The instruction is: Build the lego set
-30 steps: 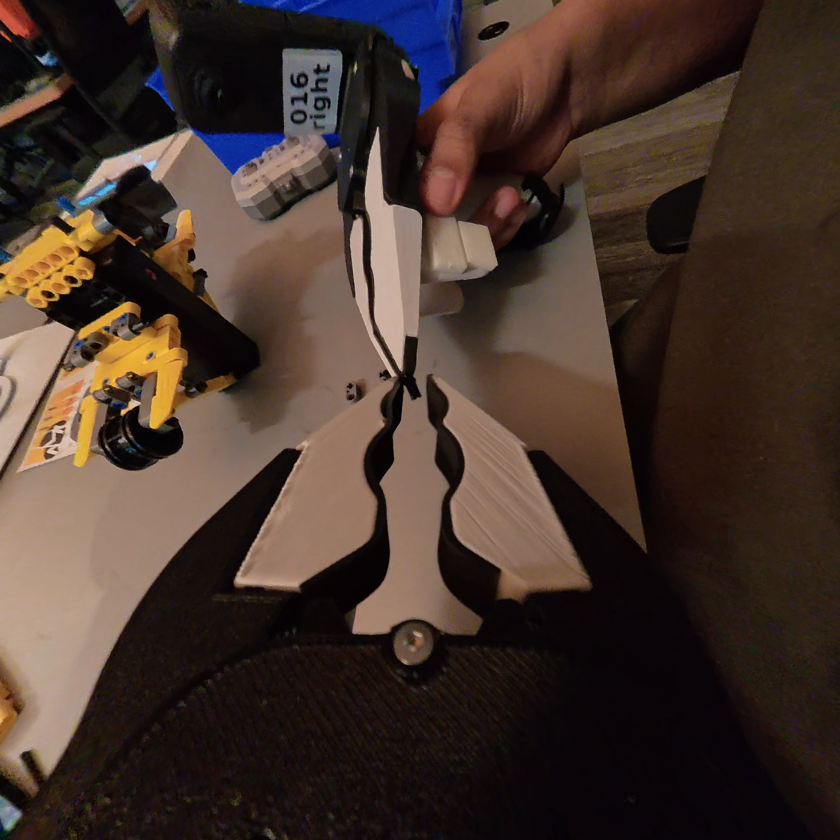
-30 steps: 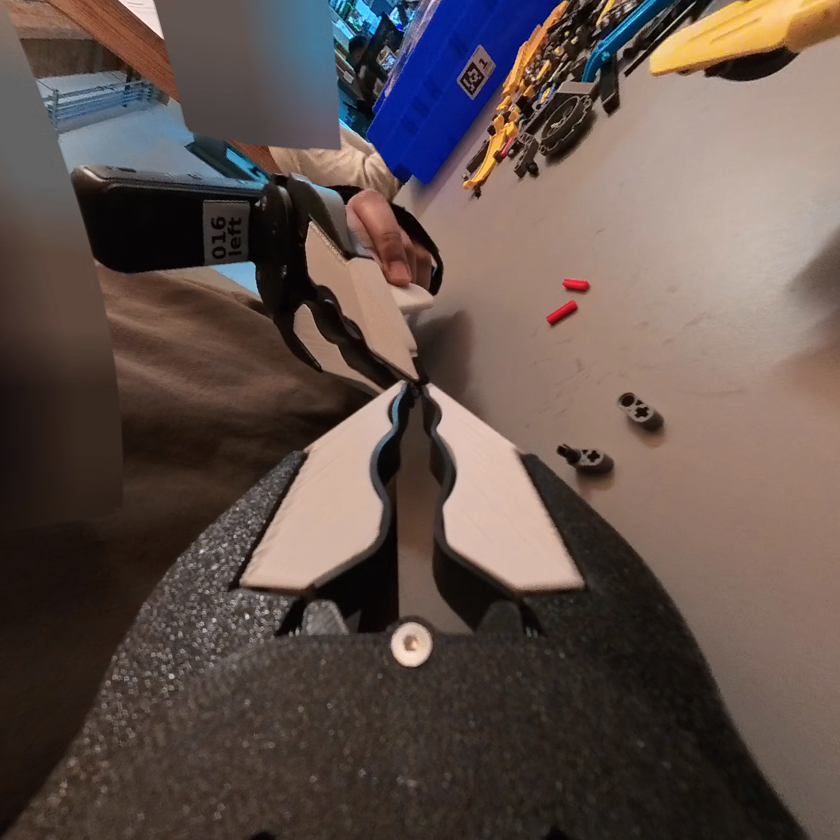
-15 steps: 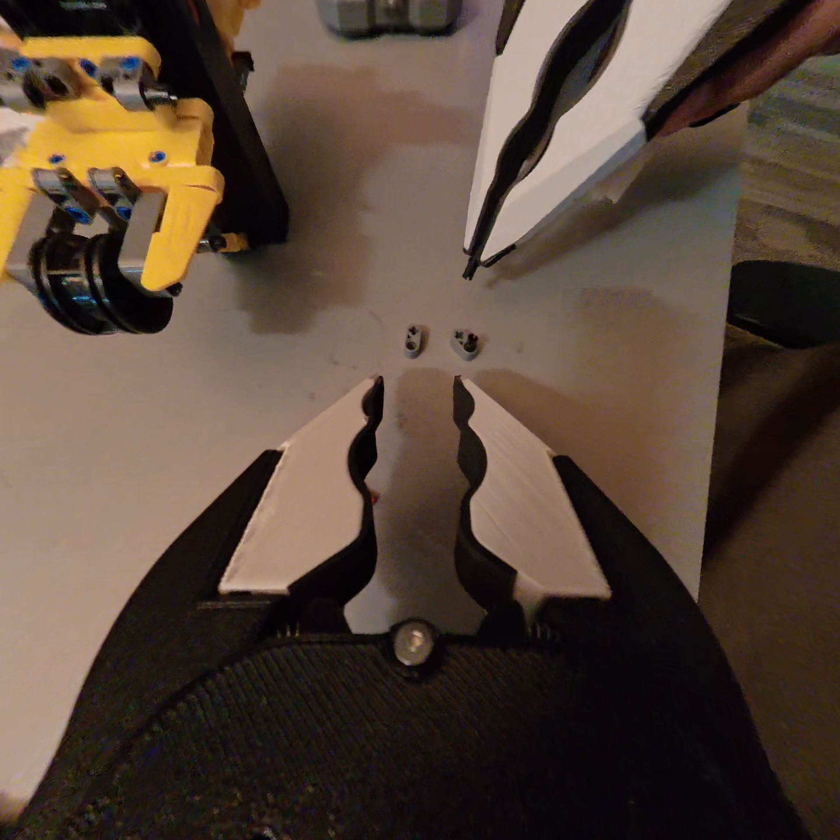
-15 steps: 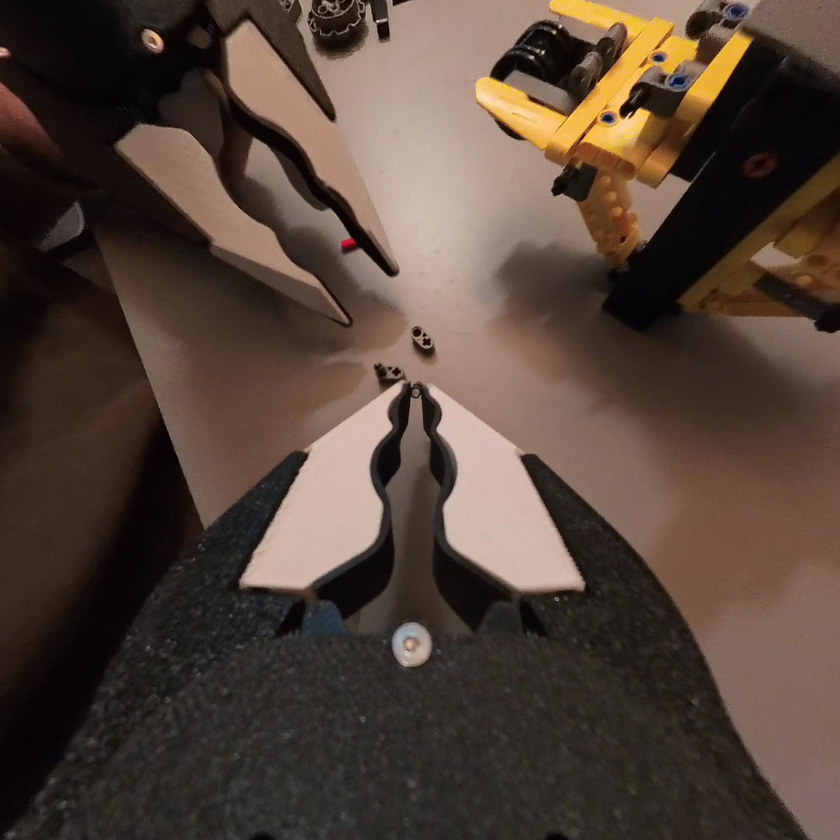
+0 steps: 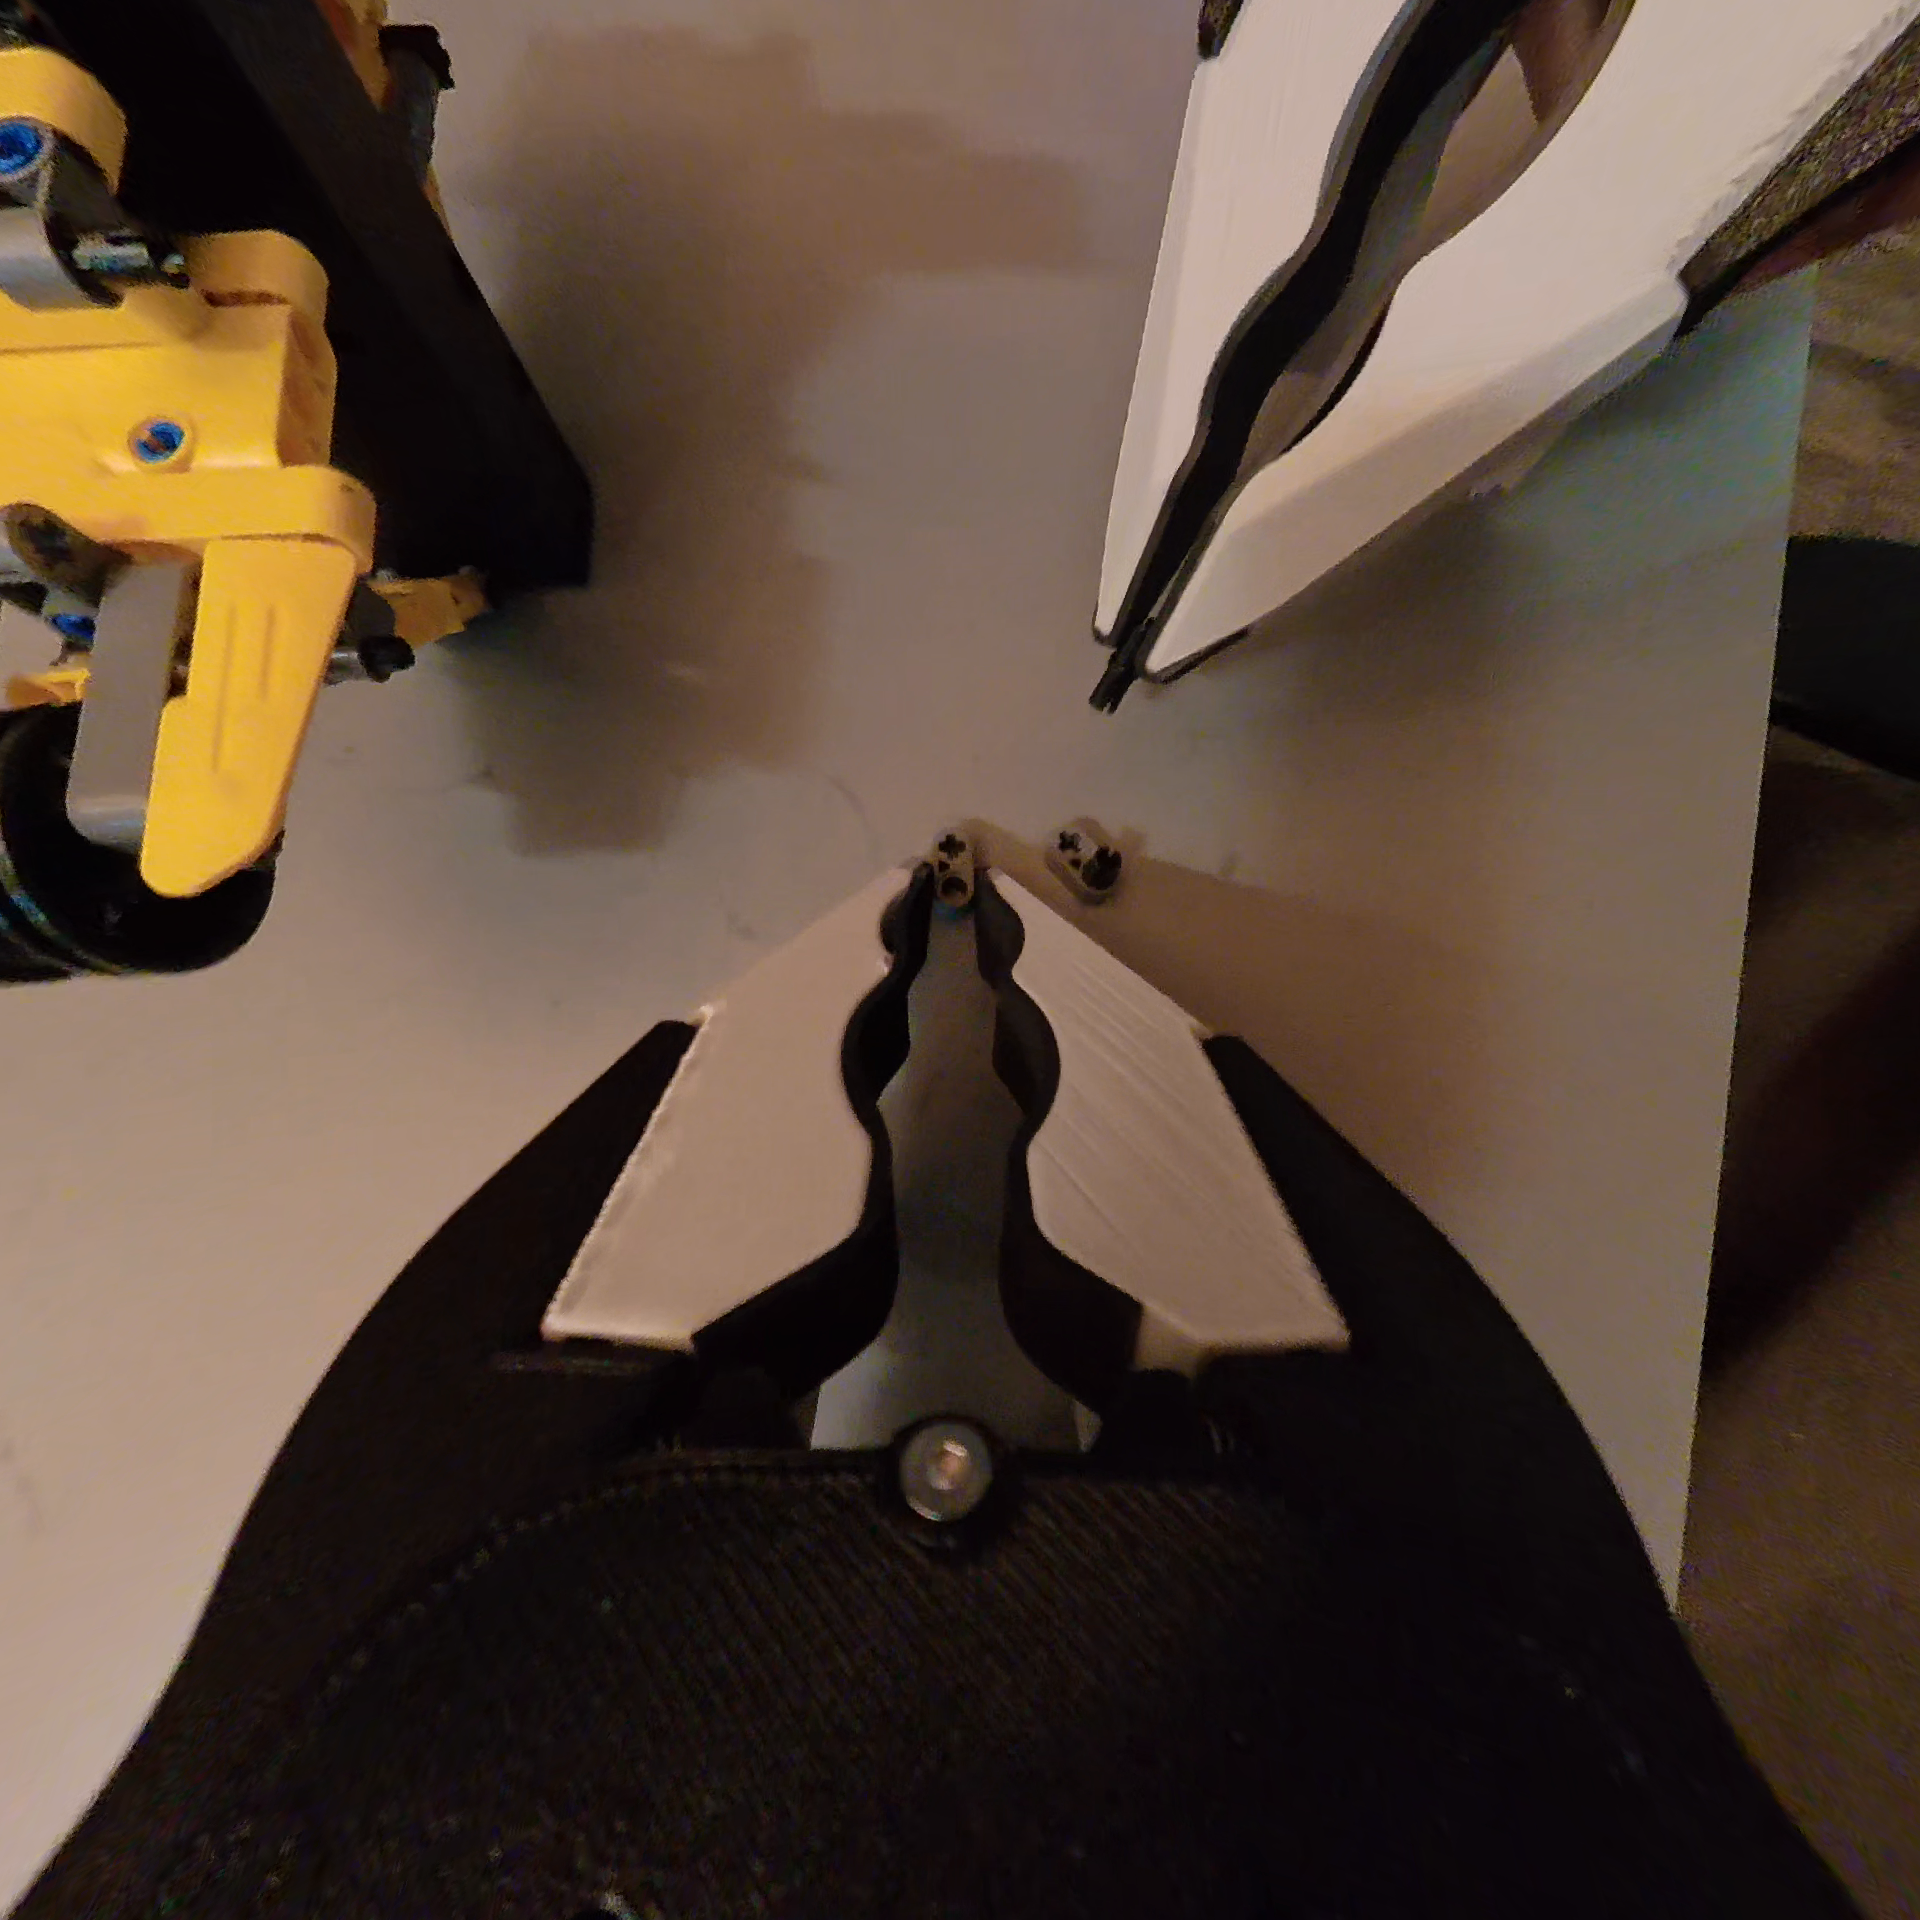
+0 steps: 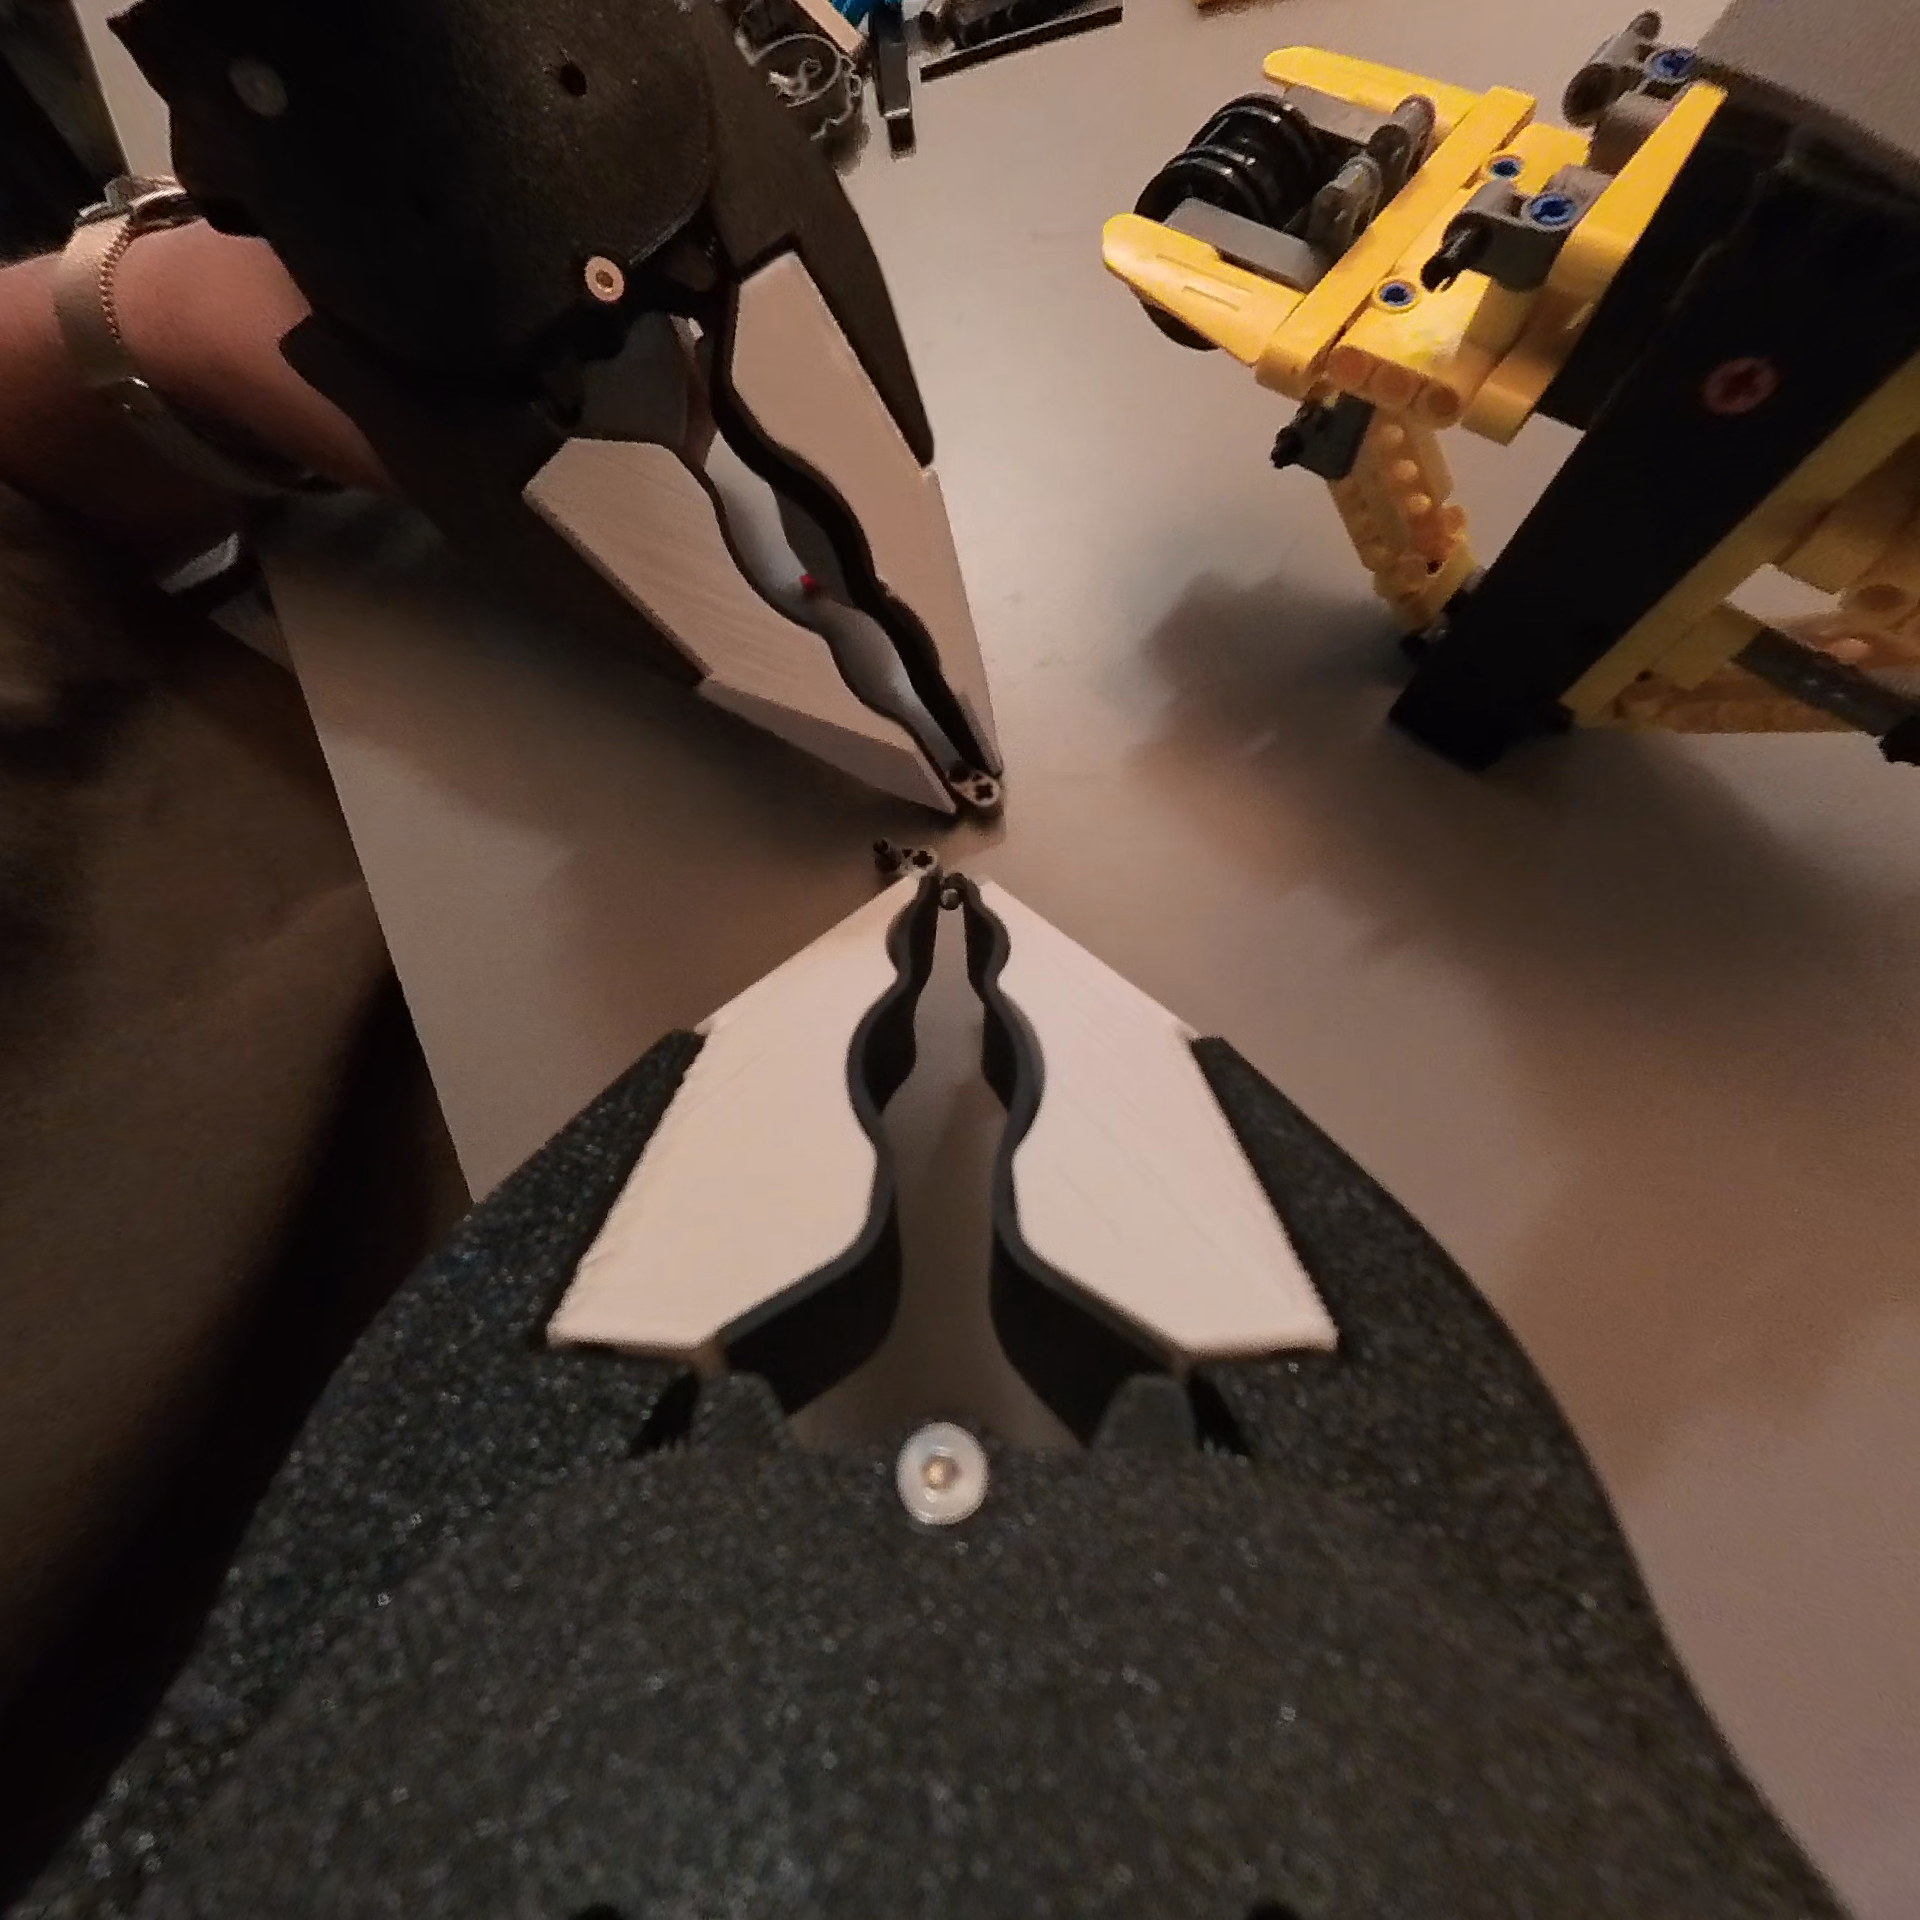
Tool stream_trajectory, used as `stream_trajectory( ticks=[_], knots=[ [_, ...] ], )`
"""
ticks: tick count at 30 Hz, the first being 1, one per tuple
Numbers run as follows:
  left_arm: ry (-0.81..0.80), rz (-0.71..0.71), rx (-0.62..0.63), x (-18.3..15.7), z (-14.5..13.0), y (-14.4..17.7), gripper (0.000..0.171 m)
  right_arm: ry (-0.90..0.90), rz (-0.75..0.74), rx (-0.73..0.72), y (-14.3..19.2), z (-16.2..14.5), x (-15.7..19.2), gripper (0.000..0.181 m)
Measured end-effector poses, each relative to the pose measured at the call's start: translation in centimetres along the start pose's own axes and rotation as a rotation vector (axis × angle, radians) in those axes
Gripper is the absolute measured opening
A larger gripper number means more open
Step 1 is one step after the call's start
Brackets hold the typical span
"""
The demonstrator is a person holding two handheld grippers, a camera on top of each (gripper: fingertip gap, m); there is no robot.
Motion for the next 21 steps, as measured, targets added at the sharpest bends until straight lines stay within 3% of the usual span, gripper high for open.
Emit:
stream_trajectory(
  ticks=[9, 15, 21],
  knots=[
    [-0.008, -0.122, 0.003, -2.6, -3.8, 2.6, 0.003, 0.063, 0.02, 0.0, -0.4, 0.7, 1.3, 0.004],
    [-0.064, -0.14, 0.008, -3.9, -4.1, 2.7, 0.027, 0.116, 0.076, 0.007, -1.4, 2.0, 2.7, 0.004],
    [-0.029, -0.145, 0.003, -3.6, -4.3, 3.0, 0.022, 0.175, 0.083, 0.073, -2.4, 2.4, 4.5, 0.004]
  ],
)
Point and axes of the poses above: each gripper's, where its closed fingertips meet, y back along the fingers, z out of its top, x = y × z across the jaws, the point moved 8 cm from there along y, back along the fingers, and after that the axes turned 11 degrees about x, right-handed, at the moved point
